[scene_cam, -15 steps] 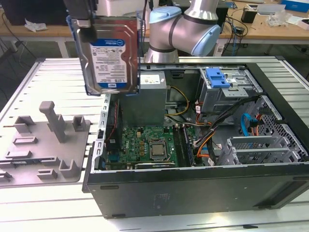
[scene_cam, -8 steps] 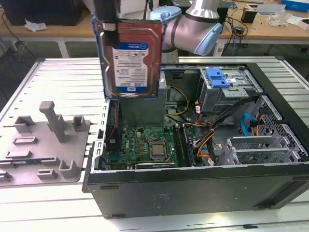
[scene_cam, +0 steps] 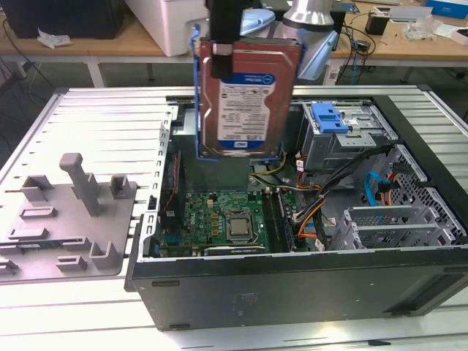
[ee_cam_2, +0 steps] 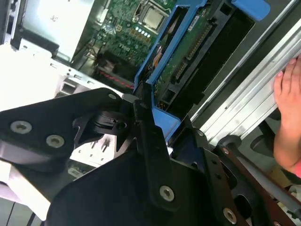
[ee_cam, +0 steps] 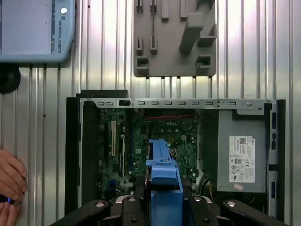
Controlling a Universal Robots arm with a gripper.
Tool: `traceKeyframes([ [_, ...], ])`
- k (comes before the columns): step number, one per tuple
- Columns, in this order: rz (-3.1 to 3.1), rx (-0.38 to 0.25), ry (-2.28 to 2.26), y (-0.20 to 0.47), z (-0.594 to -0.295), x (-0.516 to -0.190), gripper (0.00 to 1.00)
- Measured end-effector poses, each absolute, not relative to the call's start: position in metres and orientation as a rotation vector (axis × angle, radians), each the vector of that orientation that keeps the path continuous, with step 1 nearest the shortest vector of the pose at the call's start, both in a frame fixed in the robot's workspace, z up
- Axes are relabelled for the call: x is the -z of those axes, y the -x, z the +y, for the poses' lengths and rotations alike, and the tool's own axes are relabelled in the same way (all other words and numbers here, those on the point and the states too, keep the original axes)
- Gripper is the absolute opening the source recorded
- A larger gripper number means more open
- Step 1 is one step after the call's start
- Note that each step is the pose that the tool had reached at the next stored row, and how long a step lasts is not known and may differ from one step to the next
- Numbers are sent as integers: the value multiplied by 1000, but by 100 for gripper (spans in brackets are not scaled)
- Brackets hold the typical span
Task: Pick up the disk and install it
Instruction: 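Pick up the disk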
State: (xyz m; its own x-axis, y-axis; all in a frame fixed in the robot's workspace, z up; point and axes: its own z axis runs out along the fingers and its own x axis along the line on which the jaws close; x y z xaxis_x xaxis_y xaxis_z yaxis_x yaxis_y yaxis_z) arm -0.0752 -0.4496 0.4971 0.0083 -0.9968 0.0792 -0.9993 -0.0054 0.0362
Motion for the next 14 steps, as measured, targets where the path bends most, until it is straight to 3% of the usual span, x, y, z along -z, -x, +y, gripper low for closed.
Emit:
traceKeyframes([
  [14,-2148,-32,-2165,-2,-488,-497,36],
])
